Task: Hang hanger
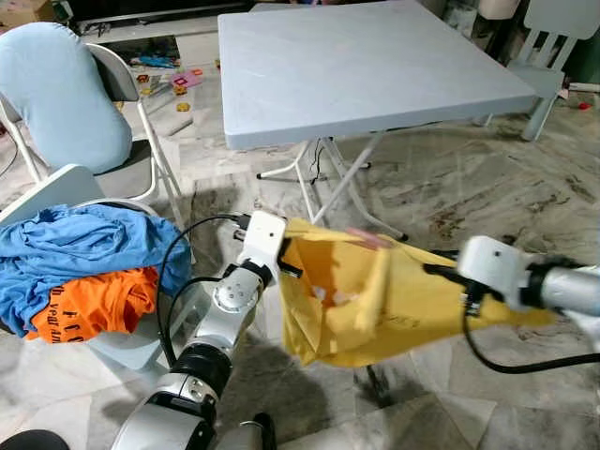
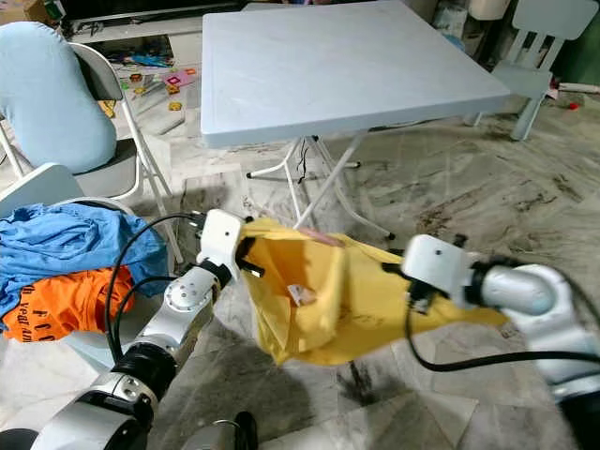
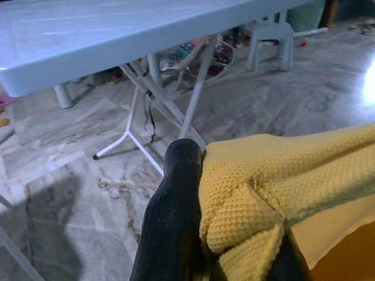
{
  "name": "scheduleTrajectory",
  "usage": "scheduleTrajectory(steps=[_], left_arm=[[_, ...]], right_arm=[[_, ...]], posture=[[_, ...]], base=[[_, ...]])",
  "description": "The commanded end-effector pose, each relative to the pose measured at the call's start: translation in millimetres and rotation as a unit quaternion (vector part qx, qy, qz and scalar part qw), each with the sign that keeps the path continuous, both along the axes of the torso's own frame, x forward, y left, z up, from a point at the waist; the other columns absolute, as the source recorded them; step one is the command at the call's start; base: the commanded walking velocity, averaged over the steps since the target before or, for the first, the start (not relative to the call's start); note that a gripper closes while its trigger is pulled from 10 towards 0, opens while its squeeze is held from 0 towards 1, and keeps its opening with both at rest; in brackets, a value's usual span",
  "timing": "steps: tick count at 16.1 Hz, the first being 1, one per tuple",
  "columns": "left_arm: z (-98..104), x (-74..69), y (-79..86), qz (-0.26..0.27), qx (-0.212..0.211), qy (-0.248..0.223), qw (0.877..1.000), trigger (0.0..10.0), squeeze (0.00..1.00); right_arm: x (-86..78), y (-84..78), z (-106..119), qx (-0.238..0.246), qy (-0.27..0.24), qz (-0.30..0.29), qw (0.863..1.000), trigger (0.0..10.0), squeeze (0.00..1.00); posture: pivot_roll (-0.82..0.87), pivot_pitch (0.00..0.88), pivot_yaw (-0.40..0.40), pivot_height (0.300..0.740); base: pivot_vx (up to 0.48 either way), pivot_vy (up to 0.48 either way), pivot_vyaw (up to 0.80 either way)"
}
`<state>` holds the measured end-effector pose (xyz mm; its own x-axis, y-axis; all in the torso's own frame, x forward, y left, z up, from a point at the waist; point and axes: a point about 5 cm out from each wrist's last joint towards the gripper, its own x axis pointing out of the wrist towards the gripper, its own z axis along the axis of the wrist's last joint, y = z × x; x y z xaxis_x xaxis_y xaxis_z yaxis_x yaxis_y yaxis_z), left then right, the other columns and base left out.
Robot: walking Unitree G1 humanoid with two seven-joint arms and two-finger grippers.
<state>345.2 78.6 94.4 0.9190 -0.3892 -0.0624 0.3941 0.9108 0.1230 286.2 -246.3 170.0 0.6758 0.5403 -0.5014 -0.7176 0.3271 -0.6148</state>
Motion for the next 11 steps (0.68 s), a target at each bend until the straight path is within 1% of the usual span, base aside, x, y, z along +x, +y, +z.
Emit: scheduleTrajectory(steps=[1, 2, 3, 4, 5, 6, 7, 8, 9, 10, 11], left_arm=[[-14.7, 1.1, 43.3, 0.082, 0.007, 0.041, 0.996, 0.0, 0.00], [-16.2, 0.4, 40.0, 0.075, 0.009, 0.047, 0.996, 0.0, 0.00], [-17.6, -0.7, 34.4, 0.065, 0.009, 0.053, 0.996, 0.0, 0.00], [-18.5, -2.2, 27.0, 0.053, 0.007, 0.056, 0.997, 0.0, 0.00], [-19.2, -2.9, 23.3, 0.045, 0.007, 0.060, 0.997, 0.0, 0.00], [-19.8, -3.9, 17.9, 0.025, 0.010, 0.066, 0.997, 0.0, 0.00], [-19.7, -4.1, 17.0, 0.021, 0.011, 0.067, 0.998, 0.0, 0.00], [-20.9, -5.5, 13.6, -0.005, 0.029, 0.071, 0.997, 0.0, 0.00], [-22.4, -6.1, 14.2, -0.022, 0.053, 0.073, 0.996, 0.0, 0.00], [-20.4, -4.5, 17.1, -0.007, 0.043, 0.069, 0.997, 0.5, 0.00], [-16.4, -3.2, 17.6, 0.003, 0.030, 0.054, 0.998, 3.6, 0.00]], right_arm=[[0.7, -46.1, 15.6, -0.060, -0.012, -0.076, 0.995, 10.0, 0.00], [3.5, -48.0, 20.1, -0.087, -0.028, -0.071, 0.993, 10.0, 0.00], [7.6, -45.8, 23.4, -0.110, -0.051, -0.066, 0.991, 10.0, 0.00], [12.2, -39.4, 25.1, -0.111, -0.073, -0.058, 0.989, 10.0, 0.00], [13.3, -37.0, 23.7, -0.120, -0.081, -0.049, 0.988, 10.0, 0.00], [13.5, -36.6, 19.8, -0.136, -0.081, -0.037, 0.987, 10.0, 0.00], [13.7, -36.7, 19.0, -0.137, -0.081, -0.035, 0.987, 10.0, 0.00], [11.5, -38.4, 15.1, -0.169, -0.075, -0.013, 0.983, 10.0, 0.00], [7.6, -41.6, 13.4, -0.193, -0.055, 0.014, 0.980, 10.0, 0.00], [4.7, -43.6, 12.2, -0.190, -0.033, 0.023, 0.981, 10.0, 0.00], [8.7, -43.0, 15.7, -0.168, -0.045, 0.006, 0.985, 10.0, 0.00]], posture=[[-0.06, 0.111, 0.052, 0.740], [-0.06, 0.112, 0.053, 0.740], [-0.06, 0.112, 0.053, 0.740], [-0.06, 0.110, 0.053, 0.740], [-0.06, 0.109, 0.055, 0.740], [-0.06, 0.107, 0.056, 0.740], [-0.06, 0.107, 0.056, 0.740], [-0.06, 0.106, 0.058, 0.740], [-0.06, 0.106, 0.058, 0.740], [-0.06, 0.107, 0.056, 0.740], [-0.06, 0.106, 0.053, 0.740]], base=[[0.000, 0.000, 0.00], [0.000, 0.000, 0.00], [0.000, 0.000, 0.00], [0.000, 0.000, 0.00], [0.000, 0.000, 0.00], [0.000, 0.000, 0.00], [0.000, 0.000, 0.00], [0.000, 0.000, 0.00], [0.000, 0.000, 0.00], [0.000, 0.000, 0.00], [0.000, 0.000, 0.00]])
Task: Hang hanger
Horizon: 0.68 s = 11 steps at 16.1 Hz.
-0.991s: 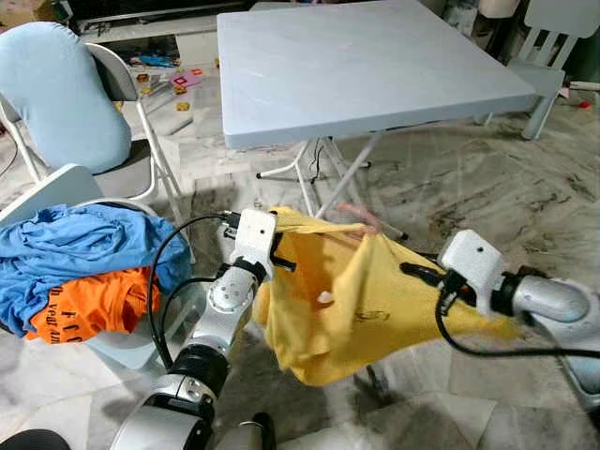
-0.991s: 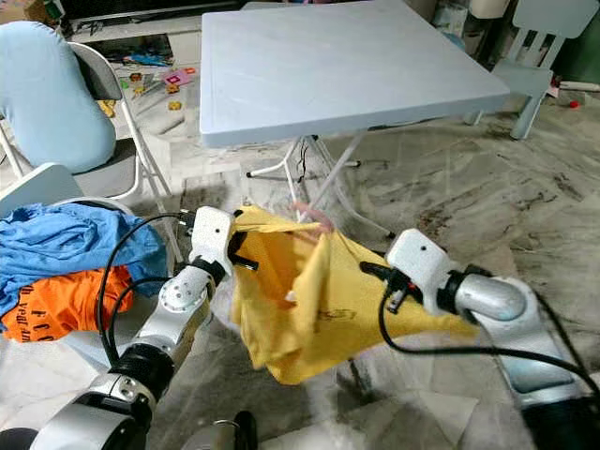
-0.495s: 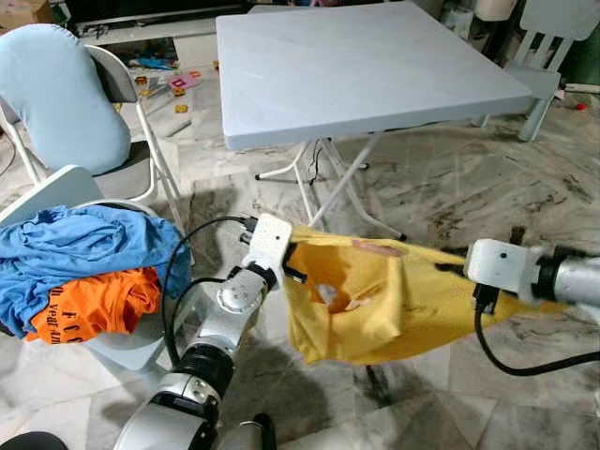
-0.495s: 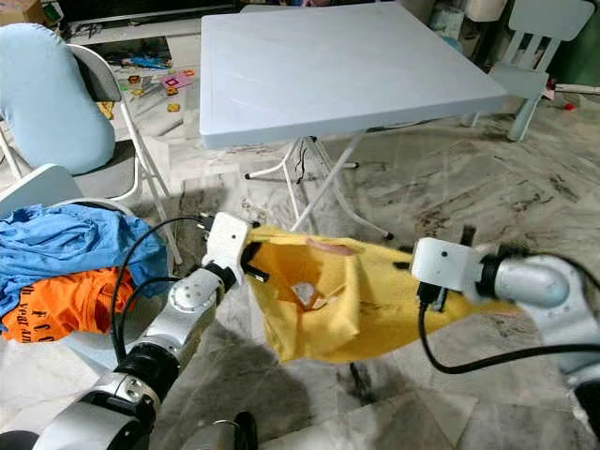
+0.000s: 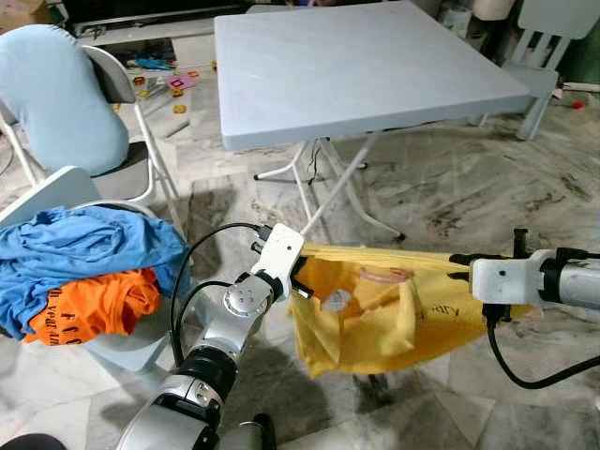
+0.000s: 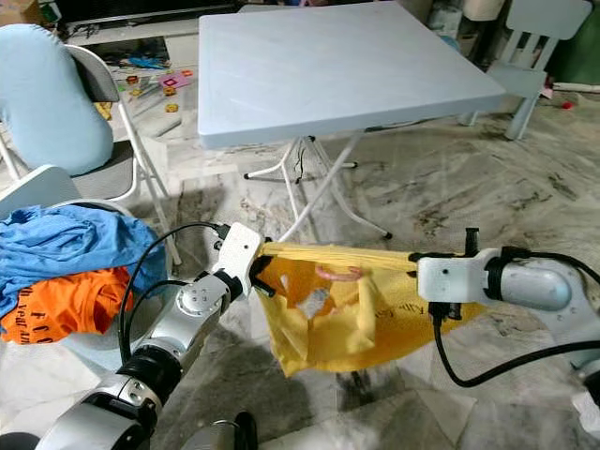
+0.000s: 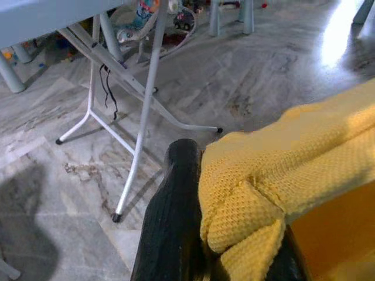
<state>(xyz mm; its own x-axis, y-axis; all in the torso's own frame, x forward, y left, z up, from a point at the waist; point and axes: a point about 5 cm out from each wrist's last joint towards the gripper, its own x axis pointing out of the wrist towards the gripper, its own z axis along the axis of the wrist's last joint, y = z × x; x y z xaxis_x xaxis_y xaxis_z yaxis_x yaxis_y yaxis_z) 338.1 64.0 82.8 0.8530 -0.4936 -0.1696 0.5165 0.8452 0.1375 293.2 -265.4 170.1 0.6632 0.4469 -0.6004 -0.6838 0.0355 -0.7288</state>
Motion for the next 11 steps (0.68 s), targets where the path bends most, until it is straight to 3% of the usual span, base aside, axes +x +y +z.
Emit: scheduleTrajectory(steps=[1, 2, 3, 4, 5, 6, 7, 8, 9, 10, 11], left_arm=[[-1.4, 4.6, 29.6, 0.068, -0.007, -0.001, 0.998, 10.0, 0.00], [1.8, 4.5, 25.3, 0.067, -0.023, -0.006, 0.997, 9.2, 0.00], [3.3, 3.2, 20.4, 0.063, -0.037, -0.006, 0.997, 7.6, 0.00], [1.9, -2.0, 11.9, 0.042, -0.050, -0.002, 0.998, 3.3, 0.00], [-1.6, -6.8, 7.0, 0.014, -0.053, 0.009, 0.998, 0.9, 0.00], [-4.3, -9.9, 4.3, -0.011, -0.051, 0.018, 0.998, 0.8, 0.00], [-4.8, -10.6, 3.8, -0.017, -0.050, 0.020, 0.998, 0.8, 0.00], [-5.2, -12.5, 3.2, -0.057, -0.034, 0.023, 0.998, 3.6, 0.00], [-5.5, -12.4, 5.1, -0.061, -0.030, 0.029, 0.997, 4.1, 0.00], [-6.0, -12.4, 6.8, -0.060, -0.029, 0.033, 0.997, 7.6, 0.00], [-7.3, -13.1, 7.1, -0.066, -0.031, 0.041, 0.996, 9.5, 0.00]], right_arm=[[5.7, -23.5, 16.0, 0.004, -0.026, -0.067, 0.997, 10.0, 0.00], [5.9, -18.8, 8.6, 0.025, -0.022, -0.072, 0.997, 10.0, 0.00], [3.7, -14.0, 1.0, 0.039, -0.012, -0.068, 0.997, 10.0, 0.00], [-5.5, -3.3, -14.1, 0.059, 0.016, -0.040, 0.997, 10.0, 0.00], [-13.9, 0.5, -21.6, 0.055, 0.041, -0.013, 0.998, 10.0, 0.00], [-18.8, -2.6, -23.4, 0.039, 0.057, 0.000, 0.998, 10.0, 0.00], [-19.7, -4.2, -23.2, 0.034, 0.061, 0.002, 0.998, 10.0, 0.00], [-23.6, -19.1, -11.5, 0.000, 0.081, 0.009, 0.997, 10.0, 0.00], [-27.1, -27.9, -1.4, -0.013, 0.097, 0.012, 0.995, 10.0, 0.00], [-30.9, -33.0, 8.5, -0.003, 0.114, 0.015, 0.993, 10.0, 0.00], [-35.2, -37.4, 22.6, 0.019, 0.133, 0.024, 0.991, 10.0, 0.00]], posture=[[-0.06, 0.104, 0.050, 0.740], [-0.06, 0.103, 0.047, 0.740], [-0.06, 0.103, 0.048, 0.740], [-0.05, 0.103, 0.052, 0.740], [-0.05, 0.103, 0.059, 0.740], [-0.05, 0.103, 0.059, 0.740], [-0.05, 0.103, 0.059, 0.740], [-0.06, 0.103, 0.063, 0.740], [-0.06, 0.102, 0.062, 0.740], [-0.06, 0.102, 0.063, 0.740], [-0.06, 0.101, 0.061, 0.740]], base=[[0.000, 0.000, 0.00], [0.000, 0.000, 0.00], [0.000, 0.000, 0.00], [0.000, 0.000, 0.00], [0.000, 0.000, 0.00], [0.000, 0.000, 0.00], [0.000, 0.000, 0.00], [0.000, 0.000, 0.00], [0.000, 0.000, 0.00], [0.000, 0.000, 0.00], [0.000, 0.000, 0.00]])
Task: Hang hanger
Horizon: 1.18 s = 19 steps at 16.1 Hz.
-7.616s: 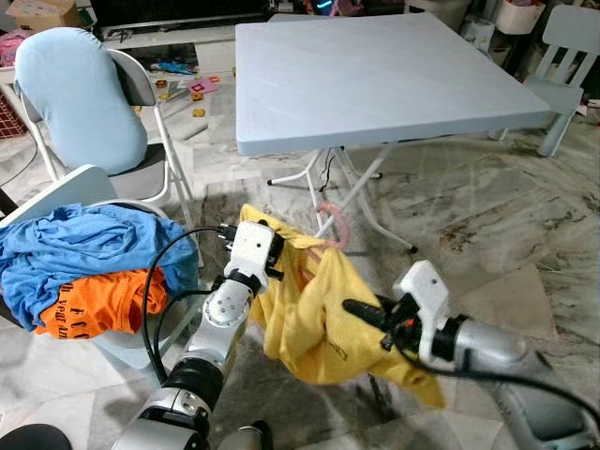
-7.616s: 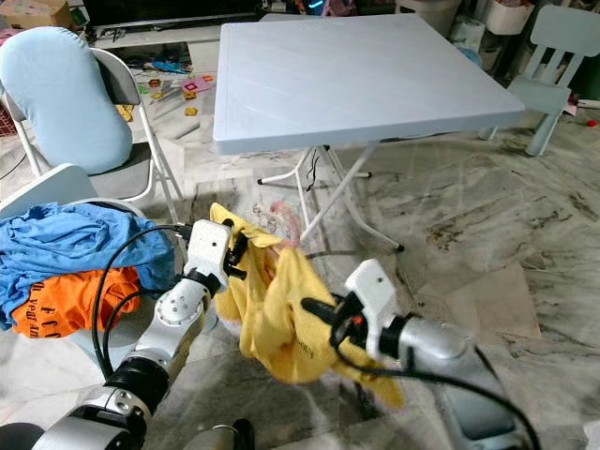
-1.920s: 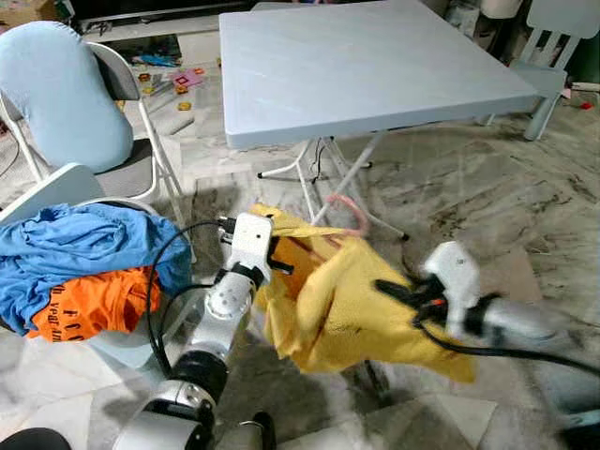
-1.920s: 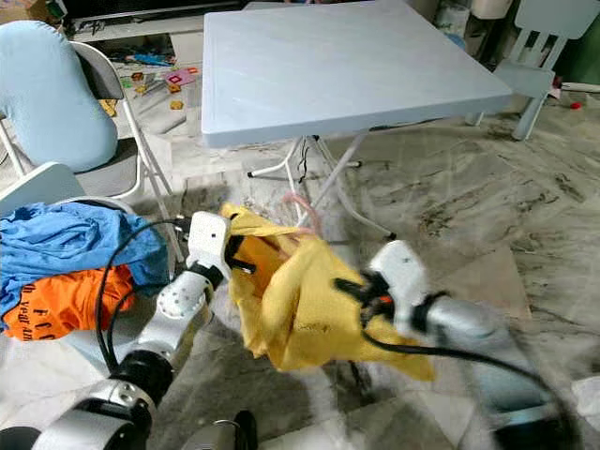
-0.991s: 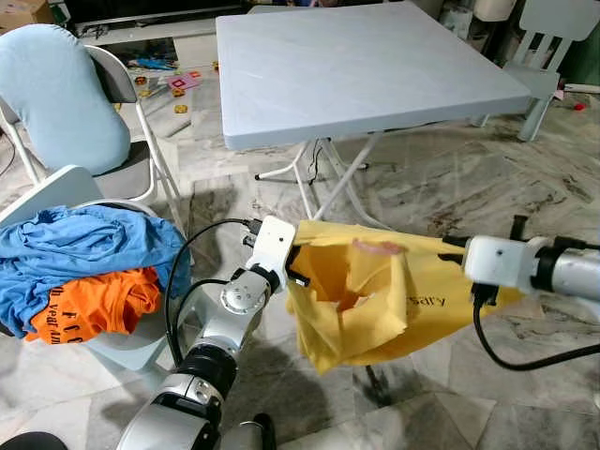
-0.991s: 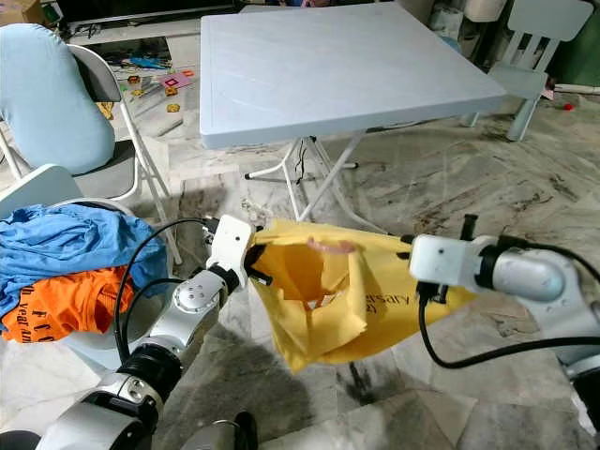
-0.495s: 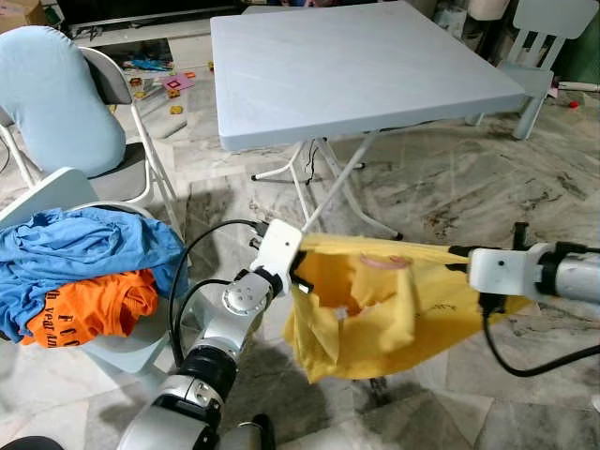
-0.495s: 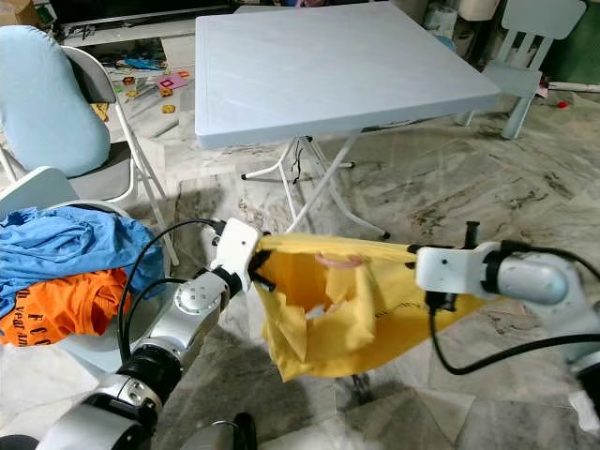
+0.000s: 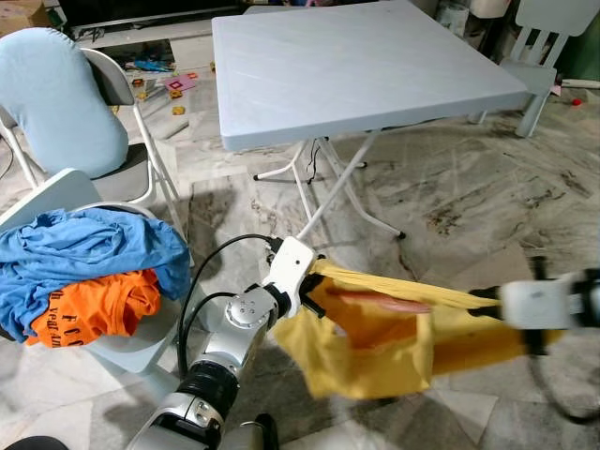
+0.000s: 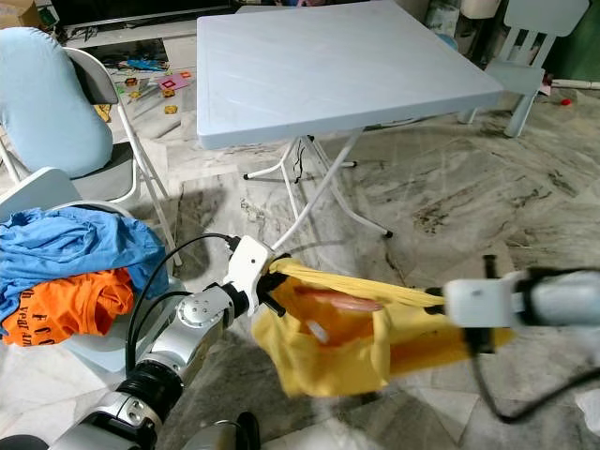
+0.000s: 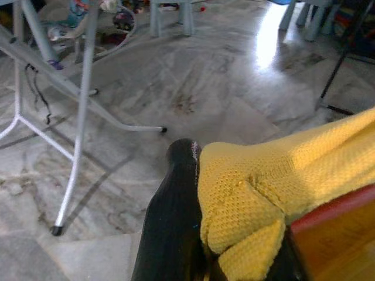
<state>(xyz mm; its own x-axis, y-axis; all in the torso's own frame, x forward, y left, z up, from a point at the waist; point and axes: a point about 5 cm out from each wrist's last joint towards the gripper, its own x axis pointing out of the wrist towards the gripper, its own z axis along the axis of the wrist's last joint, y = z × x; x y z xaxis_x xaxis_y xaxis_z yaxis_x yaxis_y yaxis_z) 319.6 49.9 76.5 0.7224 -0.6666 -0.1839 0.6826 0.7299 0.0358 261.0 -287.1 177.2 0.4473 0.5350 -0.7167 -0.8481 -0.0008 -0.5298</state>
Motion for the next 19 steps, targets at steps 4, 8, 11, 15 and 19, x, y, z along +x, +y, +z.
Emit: scheduleTrajectory(steps=[4, 8, 11, 15, 19], left_arm=[[-6.7, -3.3, 15.5, -0.021, 0.015, 0.020, 0.999, 10.0, 0.00], [-10.3, -12.0, 10.2, -0.064, 0.007, 0.036, 0.997, 10.0, 0.51], [-11.6, -15.0, 9.1, -0.071, -0.002, 0.045, 0.996, 10.0, 1.00], [30.0, 11.3, 20.7, 0.074, -0.051, -0.089, 0.992, 10.0, 1.00], [48.9, 10.8, 7.8, 0.077, -0.222, -0.015, 0.972, 10.0, 1.00]], right_arm=[[-9.7, -22.1, 49.9, 0.043, 0.041, -0.005, 0.998, 10.0, 0.00], [-9.8, -28.2, 60.1, 0.109, 0.058, -0.016, 0.992, 10.0, 0.00], [-10.1, -26.5, 55.5, 0.127, 0.062, -0.021, 0.990, 10.0, 0.00], [-2.1, -20.6, 37.4, 0.091, 0.054, -0.031, 0.994, 10.0, 0.00], [9.6, -6.4, 25.8, 0.096, 0.032, -0.047, 0.994, 10.0, 0.00]], posture=[[-0.07, 0.102, 0.063, 0.740], [-0.07, 0.100, 0.060, 0.740], [-0.07, 0.100, 0.060, 0.740], [-0.06, 0.100, 0.053, 0.740], [-0.06, 0.102, 0.049, 0.740]], base=[[0.000, 0.000, 0.00], [0.000, 0.000, 0.00], [0.000, 0.000, 0.00], [0.000, 0.000, 0.00], [0.000, 0.000, 0.00]])
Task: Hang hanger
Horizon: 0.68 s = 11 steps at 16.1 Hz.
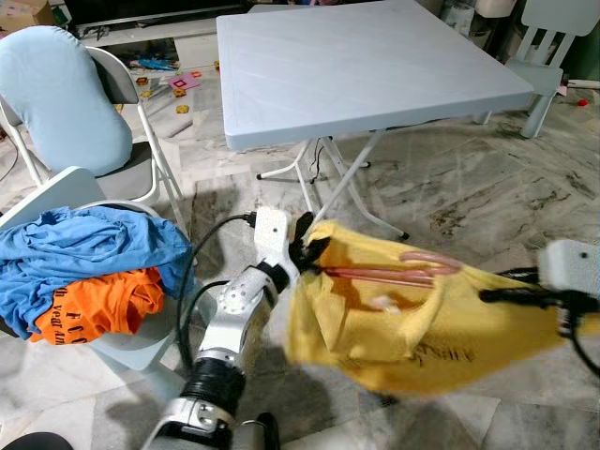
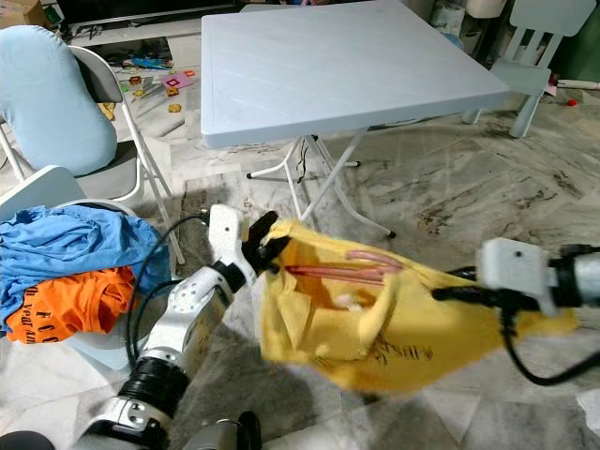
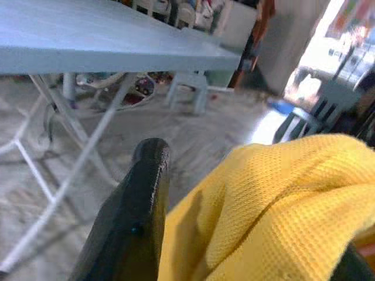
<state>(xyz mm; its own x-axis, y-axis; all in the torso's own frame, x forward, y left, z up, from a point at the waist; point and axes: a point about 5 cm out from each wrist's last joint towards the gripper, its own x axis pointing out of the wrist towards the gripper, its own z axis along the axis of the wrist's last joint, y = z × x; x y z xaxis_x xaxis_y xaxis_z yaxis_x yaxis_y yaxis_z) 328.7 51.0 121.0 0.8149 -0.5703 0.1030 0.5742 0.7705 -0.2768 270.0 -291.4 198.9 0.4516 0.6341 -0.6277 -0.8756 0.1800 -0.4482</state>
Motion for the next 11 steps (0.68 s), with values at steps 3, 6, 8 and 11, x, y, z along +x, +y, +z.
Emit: scheduleTrajectory(steps=[3, 6, 8, 11], left_arm=[[15.5, 3.8, 6.5, 0.044, -0.006, -0.043, 0.998, 10.0, 1.00], [-0.6, 0.3, 17.9, 0.054, 0.060, -0.029, 0.996, 10.0, 1.00], [-20.0, -5.8, 20.5, 0.028, 0.101, 0.004, 0.994, 10.0, 1.00], [-27.3, -27.6, -2.2, -0.120, 0.091, 0.022, 0.988, 10.0, 1.00]], right_arm=[[7.7, 9.6, -4.1, 0.008, -0.022, -0.018, 1.000, 10.0, 0.00], [1.4, -4.0, 0.2, -0.023, -0.021, -0.013, 0.999, 10.0, 0.00], [5.5, -14.0, 9.1, -0.043, -0.037, -0.036, 0.998, 10.0, 0.00], [15.9, -5.8, 4.8, -0.040, -0.064, -0.057, 0.996, 10.0, 0.00]], posture=[[-0.05, 0.102, 0.050, 0.740], [-0.06, 0.104, 0.048, 0.740], [-0.06, 0.103, 0.045, 0.740], [-0.06, 0.103, 0.040, 0.740]], base=[[0.000, 0.000, 0.00], [0.000, 0.000, 0.00], [0.000, 0.000, 0.00], [0.000, 0.000, 0.00]])
